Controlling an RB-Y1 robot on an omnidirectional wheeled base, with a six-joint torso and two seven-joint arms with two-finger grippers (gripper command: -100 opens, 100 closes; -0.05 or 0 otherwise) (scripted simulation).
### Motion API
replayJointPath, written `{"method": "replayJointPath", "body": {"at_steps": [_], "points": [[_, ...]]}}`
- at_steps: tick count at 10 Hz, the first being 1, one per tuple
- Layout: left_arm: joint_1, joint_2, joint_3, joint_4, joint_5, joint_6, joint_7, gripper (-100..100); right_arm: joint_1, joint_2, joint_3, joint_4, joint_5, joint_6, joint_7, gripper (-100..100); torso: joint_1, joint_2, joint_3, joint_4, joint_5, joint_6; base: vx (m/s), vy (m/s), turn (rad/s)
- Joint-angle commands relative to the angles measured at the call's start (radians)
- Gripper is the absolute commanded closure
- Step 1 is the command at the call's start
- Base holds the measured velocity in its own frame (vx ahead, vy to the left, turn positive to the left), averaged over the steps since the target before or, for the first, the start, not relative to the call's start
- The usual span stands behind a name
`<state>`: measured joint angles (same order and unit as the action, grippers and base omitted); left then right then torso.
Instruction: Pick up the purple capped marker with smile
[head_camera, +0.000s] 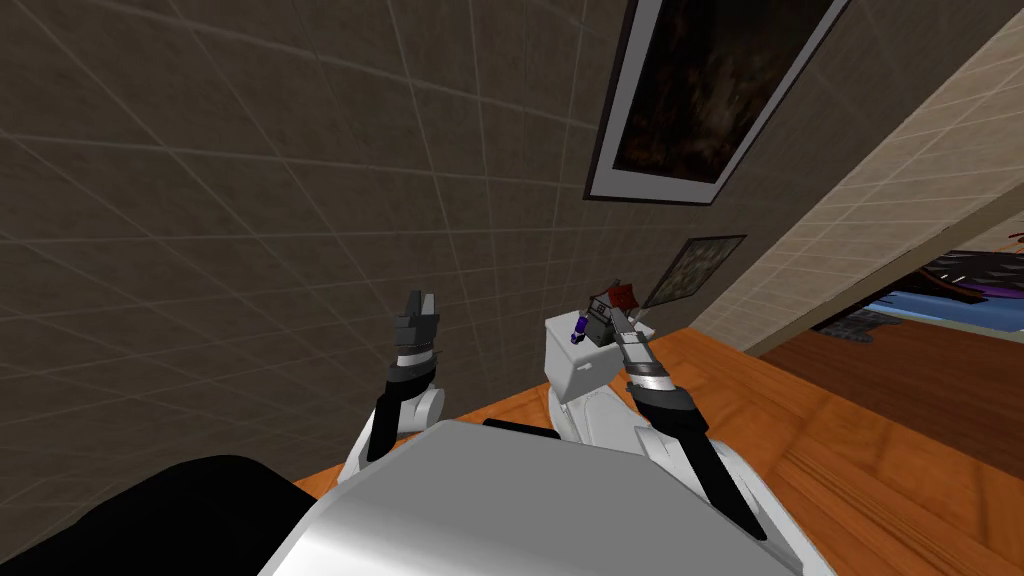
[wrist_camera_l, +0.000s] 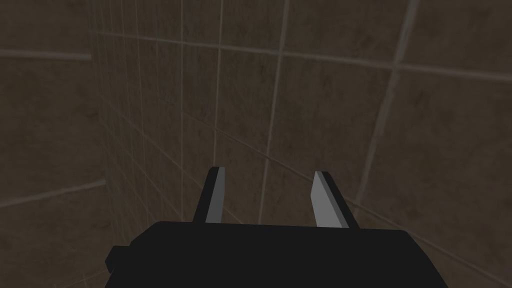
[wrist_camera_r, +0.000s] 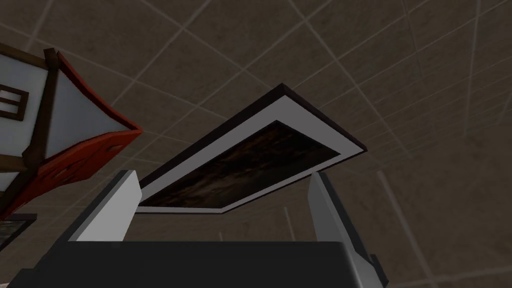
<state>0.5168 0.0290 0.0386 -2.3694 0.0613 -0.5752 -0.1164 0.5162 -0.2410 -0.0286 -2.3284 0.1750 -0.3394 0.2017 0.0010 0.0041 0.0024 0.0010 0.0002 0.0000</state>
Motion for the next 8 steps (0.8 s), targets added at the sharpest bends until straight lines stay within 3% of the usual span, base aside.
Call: {"method": "replayJointPath", "body": {"at_steps": [1, 8], "points": [[0.000, 0.000, 0.000, 0.000, 0.000, 0.000, 0.000, 0, 0.011, -0.030, -0.011, 0.002, 0.019, 0.005, 0.011, -100, 0.000, 0.000, 0.000, 0.000, 0.000, 0.000, -0.055, 0.021, -0.075], [0.000, 0.000, 0.000, 0.000, 0.000, 0.000, 0.000, 0, 0.062, -0.193, -0.061, 0.036, 0.123, 0.058, 0.080, -100, 0.000, -0.003, -0.002, -0.001, 0.000, 0.000, -0.027, 0.017, -0.053]]}}
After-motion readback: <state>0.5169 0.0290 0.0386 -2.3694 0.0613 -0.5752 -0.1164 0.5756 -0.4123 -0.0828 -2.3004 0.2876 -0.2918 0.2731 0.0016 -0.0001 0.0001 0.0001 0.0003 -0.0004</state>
